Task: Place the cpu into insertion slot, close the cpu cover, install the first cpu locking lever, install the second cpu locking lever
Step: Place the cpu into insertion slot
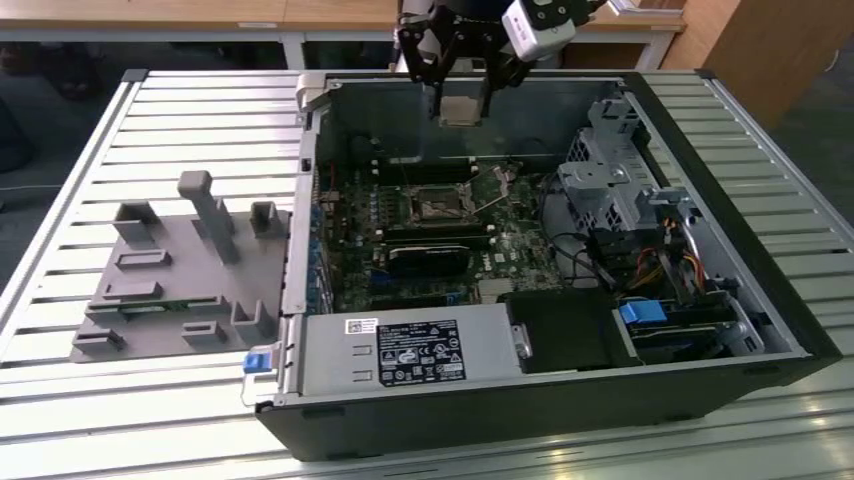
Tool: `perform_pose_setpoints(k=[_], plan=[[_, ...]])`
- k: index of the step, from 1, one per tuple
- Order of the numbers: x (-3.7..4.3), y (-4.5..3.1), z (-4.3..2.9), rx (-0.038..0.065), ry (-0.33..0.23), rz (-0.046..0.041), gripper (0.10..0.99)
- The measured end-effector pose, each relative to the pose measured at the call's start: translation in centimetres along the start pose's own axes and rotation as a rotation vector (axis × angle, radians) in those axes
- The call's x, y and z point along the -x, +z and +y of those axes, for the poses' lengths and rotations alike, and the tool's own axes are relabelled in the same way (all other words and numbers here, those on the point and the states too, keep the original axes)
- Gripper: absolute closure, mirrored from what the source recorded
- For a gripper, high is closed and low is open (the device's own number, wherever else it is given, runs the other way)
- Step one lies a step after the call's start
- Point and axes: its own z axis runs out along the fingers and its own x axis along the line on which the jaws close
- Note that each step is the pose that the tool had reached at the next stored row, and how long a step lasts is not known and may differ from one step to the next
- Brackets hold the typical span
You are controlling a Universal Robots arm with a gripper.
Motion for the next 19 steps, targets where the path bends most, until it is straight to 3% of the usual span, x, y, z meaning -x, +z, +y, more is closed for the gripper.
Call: perform_pose_setpoints(k=[19], plan=[[0.00, 0.17, -0.01, 0.002, 0.267, -0.0242, 0.545]])
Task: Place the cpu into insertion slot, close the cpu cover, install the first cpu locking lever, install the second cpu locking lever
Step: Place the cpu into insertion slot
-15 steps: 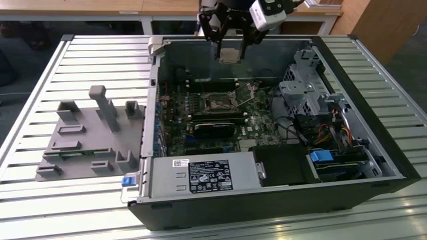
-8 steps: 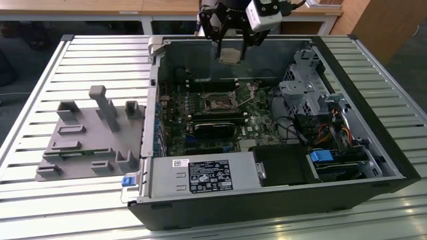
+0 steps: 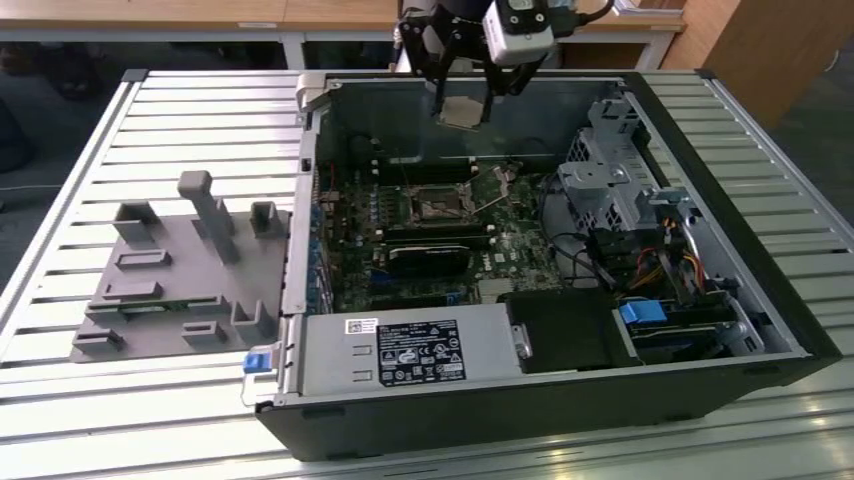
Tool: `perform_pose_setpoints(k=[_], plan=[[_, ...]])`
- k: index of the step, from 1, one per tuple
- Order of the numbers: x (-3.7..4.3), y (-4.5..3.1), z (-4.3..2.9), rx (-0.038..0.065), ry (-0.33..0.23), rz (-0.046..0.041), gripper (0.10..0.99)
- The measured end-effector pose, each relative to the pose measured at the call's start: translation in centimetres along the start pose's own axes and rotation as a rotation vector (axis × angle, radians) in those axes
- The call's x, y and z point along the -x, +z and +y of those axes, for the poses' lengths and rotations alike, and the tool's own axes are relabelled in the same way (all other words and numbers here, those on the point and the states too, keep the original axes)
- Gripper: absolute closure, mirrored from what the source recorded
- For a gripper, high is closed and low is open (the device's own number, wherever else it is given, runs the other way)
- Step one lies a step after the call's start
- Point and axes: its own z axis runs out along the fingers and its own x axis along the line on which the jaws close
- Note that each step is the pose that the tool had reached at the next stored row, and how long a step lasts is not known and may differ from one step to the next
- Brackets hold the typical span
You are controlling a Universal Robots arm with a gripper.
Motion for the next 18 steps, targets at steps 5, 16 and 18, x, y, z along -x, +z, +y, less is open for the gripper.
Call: perform_pose_setpoints(k=[5, 16, 18], plan=[[0.00, 0.05, -0.01, 0.001, 0.066, -0.0059, 0.545], [-0.01, 0.17, 0.03, 0.002, 0.181, -0.0160, 0.545], [-0.01, 0.20, 0.04, 0.002, 0.195, -0.0175, 0.545]])
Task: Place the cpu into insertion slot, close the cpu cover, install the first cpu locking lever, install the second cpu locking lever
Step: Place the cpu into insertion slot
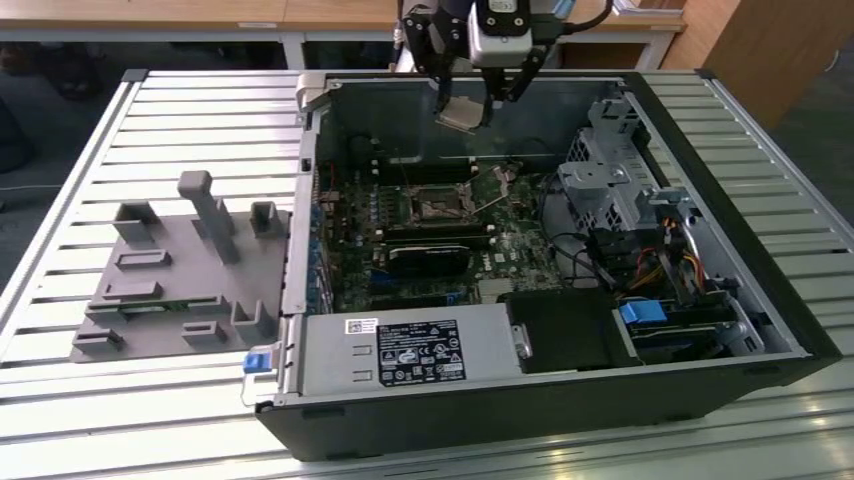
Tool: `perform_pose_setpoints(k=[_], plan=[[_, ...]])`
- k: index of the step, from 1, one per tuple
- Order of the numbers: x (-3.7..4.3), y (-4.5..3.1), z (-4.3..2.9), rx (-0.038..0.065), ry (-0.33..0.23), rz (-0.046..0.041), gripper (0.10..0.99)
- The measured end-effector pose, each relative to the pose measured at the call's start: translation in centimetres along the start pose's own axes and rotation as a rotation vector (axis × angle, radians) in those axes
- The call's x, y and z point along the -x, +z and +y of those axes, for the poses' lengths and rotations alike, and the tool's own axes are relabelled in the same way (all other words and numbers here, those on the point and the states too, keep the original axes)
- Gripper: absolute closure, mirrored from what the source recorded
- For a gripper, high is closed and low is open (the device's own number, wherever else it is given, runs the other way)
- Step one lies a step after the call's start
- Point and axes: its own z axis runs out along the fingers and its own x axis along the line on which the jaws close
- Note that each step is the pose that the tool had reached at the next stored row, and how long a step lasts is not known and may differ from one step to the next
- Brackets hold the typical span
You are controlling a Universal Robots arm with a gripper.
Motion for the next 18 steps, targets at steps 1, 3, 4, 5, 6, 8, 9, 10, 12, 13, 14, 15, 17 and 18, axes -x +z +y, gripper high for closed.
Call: perform_pose_setpoints(k=[1, 3, 4, 5, 6, 8, 9, 10, 12, 13, 14, 15, 17, 18], plan=[[0.00, 0.02, 0.00, 0.000, 0.007, -0.0008, 0.545], [0.00, 0.04, 0.00, -0.001, 0.019, -0.0024, 0.545], [0.00, 0.05, 0.00, -0.001, 0.025, -0.0031, 0.545], [0.00, 0.06, 0.00, -0.001, 0.032, -0.0039, 0.545], [0.00, 0.07, 0.00, -0.002, 0.038, -0.0047, 0.545], [0.00, 0.09, 0.00, -0.003, 0.051, -0.0064, 0.545], [-0.01, 0.10, 0.00, -0.003, 0.056, -0.0072, 0.545], [-0.01, 0.11, 0.00, -0.003, 0.062, -0.0080, 0.545], [-0.01, 0.13, 0.00, -0.004, 0.072, -0.0096, 0.545], [-0.01, 0.14, 0.00, -0.005, 0.077, -0.0103, 0.545], [-0.01, 0.15, 0.00, -0.005, 0.083, -0.0110, 0.545], [-0.01, 0.15, 0.00, -0.005, 0.088, -0.0117, 0.545], [-0.01, 0.17, 0.00, -0.006, 0.100, -0.0130, 0.545], [-0.01, 0.18, 0.00, -0.006, 0.105, -0.0136, 0.545]])
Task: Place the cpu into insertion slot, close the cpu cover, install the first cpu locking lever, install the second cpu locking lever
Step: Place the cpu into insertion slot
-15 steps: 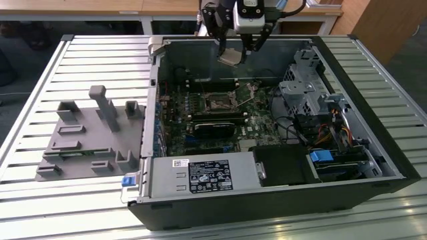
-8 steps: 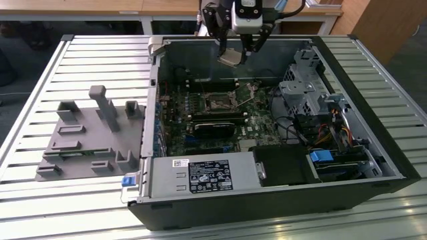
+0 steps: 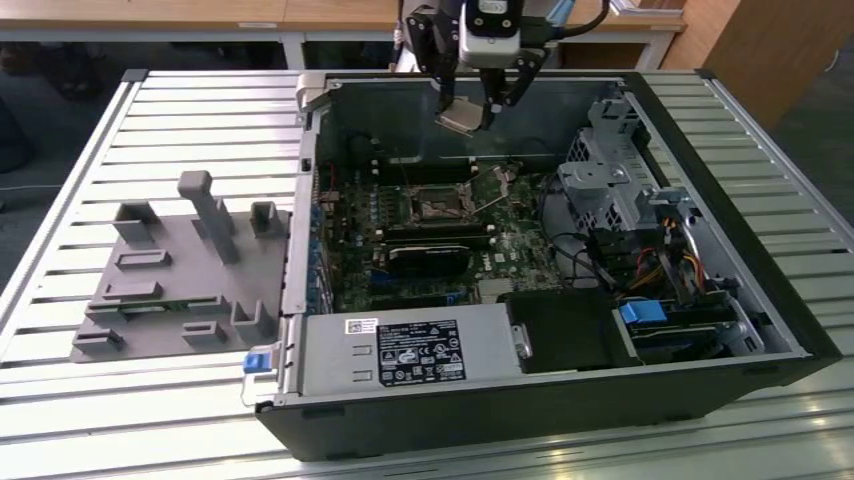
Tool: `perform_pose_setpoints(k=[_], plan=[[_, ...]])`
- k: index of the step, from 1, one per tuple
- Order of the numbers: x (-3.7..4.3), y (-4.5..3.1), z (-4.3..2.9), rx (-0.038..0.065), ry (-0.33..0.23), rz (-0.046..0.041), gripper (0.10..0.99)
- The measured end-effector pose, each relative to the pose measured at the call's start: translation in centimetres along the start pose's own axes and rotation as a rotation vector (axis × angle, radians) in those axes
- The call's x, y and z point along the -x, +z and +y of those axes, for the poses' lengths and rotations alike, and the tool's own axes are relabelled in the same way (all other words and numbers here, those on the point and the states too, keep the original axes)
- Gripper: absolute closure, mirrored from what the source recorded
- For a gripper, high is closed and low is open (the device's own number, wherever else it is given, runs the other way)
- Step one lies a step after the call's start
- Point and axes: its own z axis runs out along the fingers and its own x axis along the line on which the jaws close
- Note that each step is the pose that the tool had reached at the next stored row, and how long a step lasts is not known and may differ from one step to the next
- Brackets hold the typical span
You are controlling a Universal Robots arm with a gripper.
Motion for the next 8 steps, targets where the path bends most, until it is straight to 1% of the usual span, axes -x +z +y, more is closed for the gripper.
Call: perform_pose_setpoints(k=[8], plan=[[0.00, 0.06, 0.00, -0.001, 0.043, -0.0044, 0.545]])
